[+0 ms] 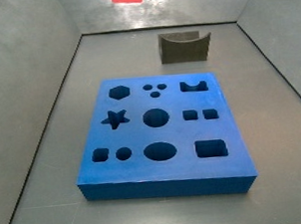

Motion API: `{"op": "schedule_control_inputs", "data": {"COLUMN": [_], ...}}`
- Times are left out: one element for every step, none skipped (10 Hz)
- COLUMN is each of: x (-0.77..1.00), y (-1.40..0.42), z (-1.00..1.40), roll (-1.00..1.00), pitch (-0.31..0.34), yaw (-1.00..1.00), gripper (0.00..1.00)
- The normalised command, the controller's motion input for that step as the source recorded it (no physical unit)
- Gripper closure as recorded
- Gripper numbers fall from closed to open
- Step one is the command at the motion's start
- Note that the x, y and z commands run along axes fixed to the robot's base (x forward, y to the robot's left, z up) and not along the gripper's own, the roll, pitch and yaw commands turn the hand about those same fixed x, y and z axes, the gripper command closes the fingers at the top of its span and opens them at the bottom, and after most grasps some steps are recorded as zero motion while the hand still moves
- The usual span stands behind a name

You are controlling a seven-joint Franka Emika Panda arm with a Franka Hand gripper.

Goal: Pick up the rectangle object. Move up. Place the rectangle object on the fixture. Regrasp the rectangle object. Move to above the board. Insert the rectangle object.
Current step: Insert the rectangle object.

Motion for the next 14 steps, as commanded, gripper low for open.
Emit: {"op": "schedule_control_inputs", "data": {"x": [0.13,0.19,0.29,0.27,0.27,0.33,0.40,0.49,0.50,0.48,0.47,0.44,0.47,0.47], "y": [-0.37,-0.38,-0.37,-0.36,-0.36,-0.32,-0.29,-0.25,-0.23,-0.16,-0.13,-0.12,-0.13,-0.13], "z": [-0.05,-0.06,-0.09,-0.12,-0.11,-0.13,-0.19,-0.17,-0.19,-0.20,-0.20,-0.19,-0.21,-0.22], "roll": [-0.33,-0.32,-0.41,-0.45,-0.48,-0.46,-0.35,-0.26,-0.22,-0.30,-0.35,-0.40,-0.41,-0.43], "pitch": [0.000,0.000,0.011,0.000,0.000,0.000,0.000,0.000,0.000,0.000,0.000,0.000,0.000,0.000], "yaw": [0.07,0.08,0.03,0.00,0.00,0.00,0.03,0.03,0.02,0.03,0.00,0.00,0.00,0.00], "gripper": [1.00,1.00,1.00,1.00,1.00,1.00,1.00,1.00,1.00,1.00,1.00,1.00,1.00,1.00]}}
